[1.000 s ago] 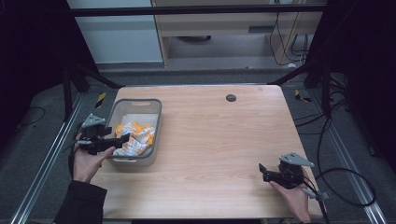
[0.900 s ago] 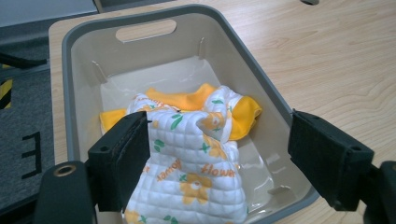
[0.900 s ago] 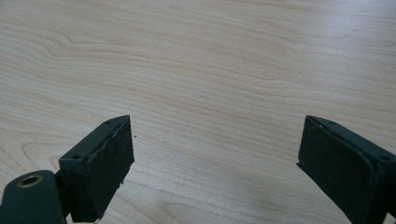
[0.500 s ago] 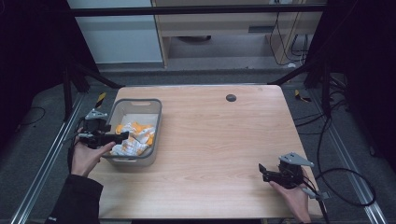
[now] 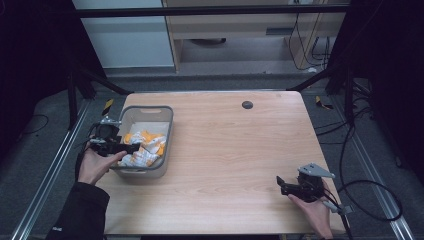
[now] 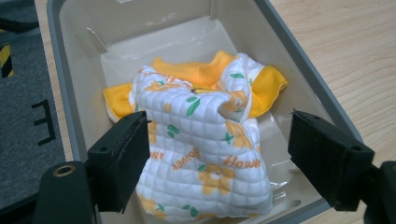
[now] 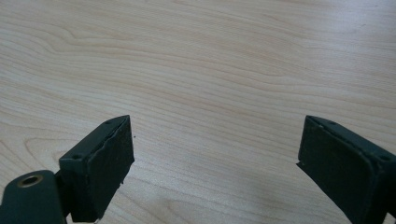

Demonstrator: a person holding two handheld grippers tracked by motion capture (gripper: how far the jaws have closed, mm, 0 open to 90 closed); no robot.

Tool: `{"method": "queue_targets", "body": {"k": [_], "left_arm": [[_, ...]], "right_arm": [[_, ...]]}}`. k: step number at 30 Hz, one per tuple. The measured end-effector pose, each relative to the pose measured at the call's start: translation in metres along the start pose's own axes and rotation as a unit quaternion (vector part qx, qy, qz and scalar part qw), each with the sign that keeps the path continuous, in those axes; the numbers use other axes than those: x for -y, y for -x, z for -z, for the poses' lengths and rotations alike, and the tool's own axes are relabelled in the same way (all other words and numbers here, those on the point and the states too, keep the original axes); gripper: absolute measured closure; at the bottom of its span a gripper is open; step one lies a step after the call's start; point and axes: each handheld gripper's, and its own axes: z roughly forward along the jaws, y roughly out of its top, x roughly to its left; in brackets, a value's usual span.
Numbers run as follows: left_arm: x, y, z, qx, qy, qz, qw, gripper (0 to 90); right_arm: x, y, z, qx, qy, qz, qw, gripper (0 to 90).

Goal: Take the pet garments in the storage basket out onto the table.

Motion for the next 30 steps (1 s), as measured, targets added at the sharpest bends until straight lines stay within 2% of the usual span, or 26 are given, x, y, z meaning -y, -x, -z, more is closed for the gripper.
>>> {"method": "queue_targets", "body": {"k": [18,30], "left_arm": [[-0.005,0.002,-0.017,0.002,-0.040,-0.003,0.9992,20.9],[-0.002,0.000,-0.028,0.005,-0.064,-0.004,0.9979,21.0]], "right_arm": [[0.000,0.000,-0.002,-0.001,-0.004,0.006,1.0000,10.3],[0.001,0.000,-0.003,-0.001,-0.008,0.007,0.9999,10.2]]}}
